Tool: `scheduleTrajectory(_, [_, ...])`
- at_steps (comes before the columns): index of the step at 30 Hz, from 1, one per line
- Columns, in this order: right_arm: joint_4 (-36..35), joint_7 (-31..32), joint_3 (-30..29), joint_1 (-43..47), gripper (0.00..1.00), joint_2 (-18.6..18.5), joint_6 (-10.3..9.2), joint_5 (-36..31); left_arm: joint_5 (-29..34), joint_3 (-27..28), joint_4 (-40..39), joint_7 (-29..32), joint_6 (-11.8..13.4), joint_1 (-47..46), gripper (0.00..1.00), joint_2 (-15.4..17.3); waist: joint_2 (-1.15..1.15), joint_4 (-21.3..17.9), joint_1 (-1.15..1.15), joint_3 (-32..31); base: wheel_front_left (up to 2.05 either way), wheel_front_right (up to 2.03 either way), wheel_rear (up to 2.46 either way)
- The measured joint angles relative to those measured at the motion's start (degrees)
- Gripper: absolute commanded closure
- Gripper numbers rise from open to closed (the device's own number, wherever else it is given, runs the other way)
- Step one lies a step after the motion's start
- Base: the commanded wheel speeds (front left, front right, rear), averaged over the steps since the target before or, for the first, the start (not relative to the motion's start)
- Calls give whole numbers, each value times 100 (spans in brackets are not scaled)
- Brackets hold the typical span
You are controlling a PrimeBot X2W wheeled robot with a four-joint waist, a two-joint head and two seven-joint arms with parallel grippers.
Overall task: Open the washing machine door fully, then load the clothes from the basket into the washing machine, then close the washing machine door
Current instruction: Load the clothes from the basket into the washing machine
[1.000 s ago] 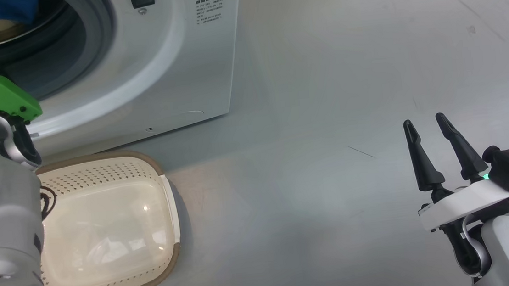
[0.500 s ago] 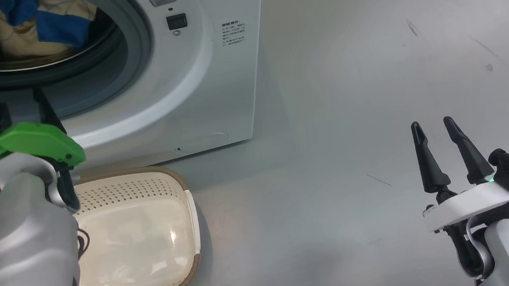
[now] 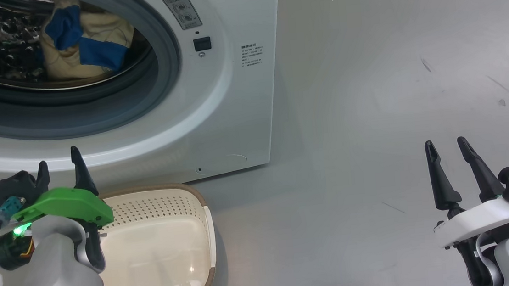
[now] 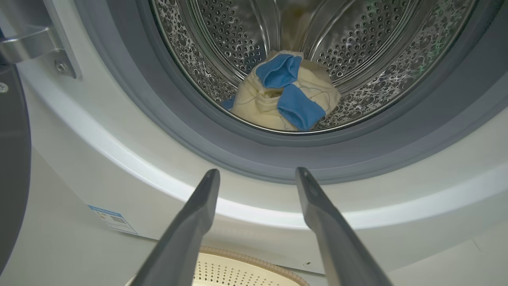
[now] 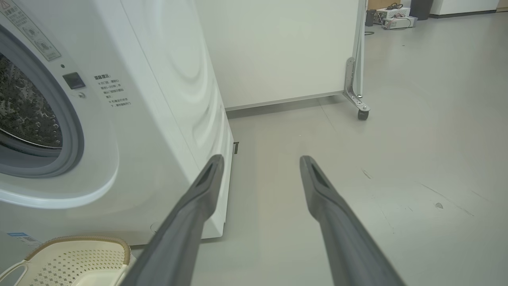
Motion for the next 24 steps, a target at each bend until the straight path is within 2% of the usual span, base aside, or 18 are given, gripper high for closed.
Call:
scheduleTrajectory(8, [34, 0, -75, 211, 0, -2, 0, -12, -8, -69, -621, 0, -82, 772, 0, 0, 0, 108, 0, -346, 0, 0, 0])
scheduleTrajectory(24, [66, 0, -163, 648, 0, 19, 0, -44, 0, -297, -1326, 0, -151, 2236, 0, 0, 0, 210, 0, -1067, 0, 0, 0])
